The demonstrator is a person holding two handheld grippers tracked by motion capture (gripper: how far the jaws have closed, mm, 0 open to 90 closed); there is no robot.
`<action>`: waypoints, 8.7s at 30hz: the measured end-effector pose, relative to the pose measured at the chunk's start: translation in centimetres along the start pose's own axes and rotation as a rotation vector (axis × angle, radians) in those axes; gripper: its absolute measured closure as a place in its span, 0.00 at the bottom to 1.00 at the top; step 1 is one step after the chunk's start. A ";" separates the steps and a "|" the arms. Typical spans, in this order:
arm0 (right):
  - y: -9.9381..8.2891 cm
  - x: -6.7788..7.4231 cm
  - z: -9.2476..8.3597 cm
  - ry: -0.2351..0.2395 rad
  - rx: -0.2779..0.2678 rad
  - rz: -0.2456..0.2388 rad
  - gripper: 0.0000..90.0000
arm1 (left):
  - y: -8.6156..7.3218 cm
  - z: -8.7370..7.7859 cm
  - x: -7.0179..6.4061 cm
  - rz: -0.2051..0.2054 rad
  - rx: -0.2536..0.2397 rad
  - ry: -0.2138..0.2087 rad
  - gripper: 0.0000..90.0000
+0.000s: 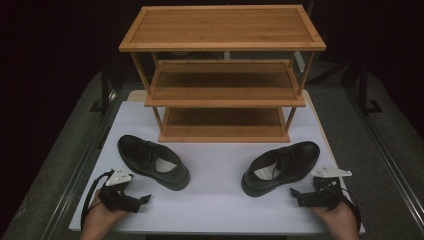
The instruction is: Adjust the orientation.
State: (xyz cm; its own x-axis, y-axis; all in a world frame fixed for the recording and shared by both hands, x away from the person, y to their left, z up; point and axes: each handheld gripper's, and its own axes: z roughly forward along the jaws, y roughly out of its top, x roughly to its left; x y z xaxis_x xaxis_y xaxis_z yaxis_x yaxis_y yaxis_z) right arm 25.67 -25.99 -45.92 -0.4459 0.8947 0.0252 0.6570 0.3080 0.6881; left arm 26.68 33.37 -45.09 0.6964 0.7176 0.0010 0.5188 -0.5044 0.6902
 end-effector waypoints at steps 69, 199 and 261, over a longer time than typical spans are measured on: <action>0.0 0.1 0.0 -0.004 0.000 0.000 0.00 | 3.5 -6.0 5.3 -0.157 -0.072 0.142 1.00; 0.0 0.0 0.0 -0.002 -0.003 -0.003 0.00 | 5.8 3.1 0.3 -0.007 0.002 -0.056 1.00; -0.1 0.0 0.0 -0.001 -0.004 0.001 0.00 | 11.4 8.0 -0.9 0.024 0.000 -0.090 1.00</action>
State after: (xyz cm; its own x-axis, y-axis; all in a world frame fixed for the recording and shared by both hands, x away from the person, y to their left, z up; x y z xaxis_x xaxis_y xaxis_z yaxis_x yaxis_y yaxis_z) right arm 25.62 -25.99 -45.98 -0.4448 0.8953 0.0253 0.6549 0.3058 0.6911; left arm 35.97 23.10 -43.00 0.7502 0.6595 -0.0475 0.5018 -0.5211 0.6904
